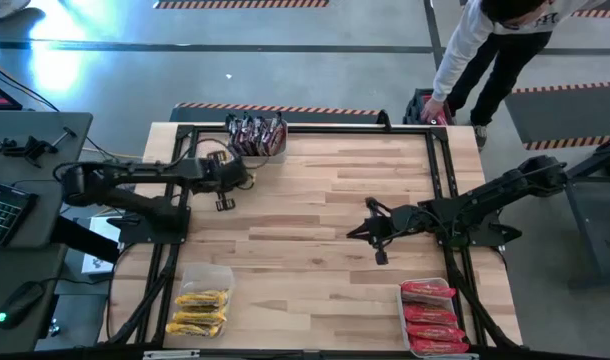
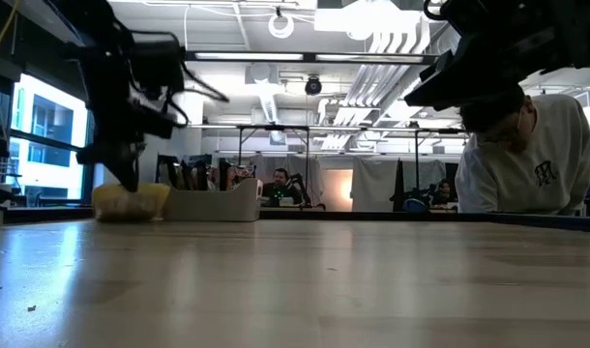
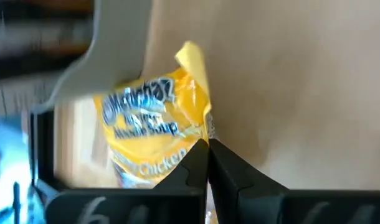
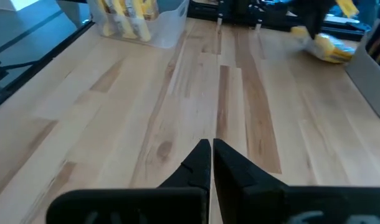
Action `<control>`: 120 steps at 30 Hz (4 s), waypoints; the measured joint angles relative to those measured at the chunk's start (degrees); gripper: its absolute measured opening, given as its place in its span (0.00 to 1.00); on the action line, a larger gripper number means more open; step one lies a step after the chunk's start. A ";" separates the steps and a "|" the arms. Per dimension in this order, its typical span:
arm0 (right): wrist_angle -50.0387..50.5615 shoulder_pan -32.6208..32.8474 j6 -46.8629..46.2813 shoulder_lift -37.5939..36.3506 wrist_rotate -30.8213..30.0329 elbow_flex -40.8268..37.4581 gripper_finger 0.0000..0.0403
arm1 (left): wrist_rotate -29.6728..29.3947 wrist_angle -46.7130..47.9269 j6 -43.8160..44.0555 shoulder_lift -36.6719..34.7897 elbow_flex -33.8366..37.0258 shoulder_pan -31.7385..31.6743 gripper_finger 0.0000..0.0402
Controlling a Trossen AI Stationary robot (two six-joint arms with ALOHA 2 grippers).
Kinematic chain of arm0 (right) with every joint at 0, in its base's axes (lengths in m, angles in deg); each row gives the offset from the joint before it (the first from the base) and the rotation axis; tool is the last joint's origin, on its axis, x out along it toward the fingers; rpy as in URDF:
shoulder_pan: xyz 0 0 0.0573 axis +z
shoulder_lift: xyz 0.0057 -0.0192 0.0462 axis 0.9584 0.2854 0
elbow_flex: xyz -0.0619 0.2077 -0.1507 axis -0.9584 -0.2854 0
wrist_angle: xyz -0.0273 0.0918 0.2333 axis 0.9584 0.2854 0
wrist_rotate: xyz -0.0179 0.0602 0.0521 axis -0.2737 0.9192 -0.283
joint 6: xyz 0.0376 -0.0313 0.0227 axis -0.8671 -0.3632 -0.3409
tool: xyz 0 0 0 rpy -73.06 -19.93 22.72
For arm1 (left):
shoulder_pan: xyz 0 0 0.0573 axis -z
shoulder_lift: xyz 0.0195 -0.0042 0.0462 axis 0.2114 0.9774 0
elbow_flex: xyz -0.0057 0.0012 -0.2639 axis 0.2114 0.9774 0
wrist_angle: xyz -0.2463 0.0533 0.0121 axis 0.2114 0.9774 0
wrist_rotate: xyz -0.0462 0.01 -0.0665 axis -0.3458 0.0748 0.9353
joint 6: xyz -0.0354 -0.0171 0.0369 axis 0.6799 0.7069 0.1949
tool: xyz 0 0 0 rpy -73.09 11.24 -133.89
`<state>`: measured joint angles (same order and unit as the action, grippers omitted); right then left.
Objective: Sort Maruchan noodles
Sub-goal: Put the yellow noodle pack into the transparent bin
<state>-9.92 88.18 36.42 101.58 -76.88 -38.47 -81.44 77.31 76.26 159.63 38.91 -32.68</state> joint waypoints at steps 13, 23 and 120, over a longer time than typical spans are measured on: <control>-1.46 0.07 -0.58 3.84 -4.08 0.04 0.23 | 1.94 -0.05 3.68 -7.96 -5.70 20.11 0.00; -24.08 -1.91 -1.96 19.01 -9.04 0.55 0.68 | 2.56 -11.45 6.96 -7.95 -12.24 33.04 0.00; 16.80 -3.12 -12.73 27.87 -9.30 23.73 0.00 | 5.83 -28.02 29.24 10.52 -12.44 30.99 0.37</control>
<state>6.87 85.06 23.69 129.44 -86.19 -14.74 -75.61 49.29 105.50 170.15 26.47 -1.69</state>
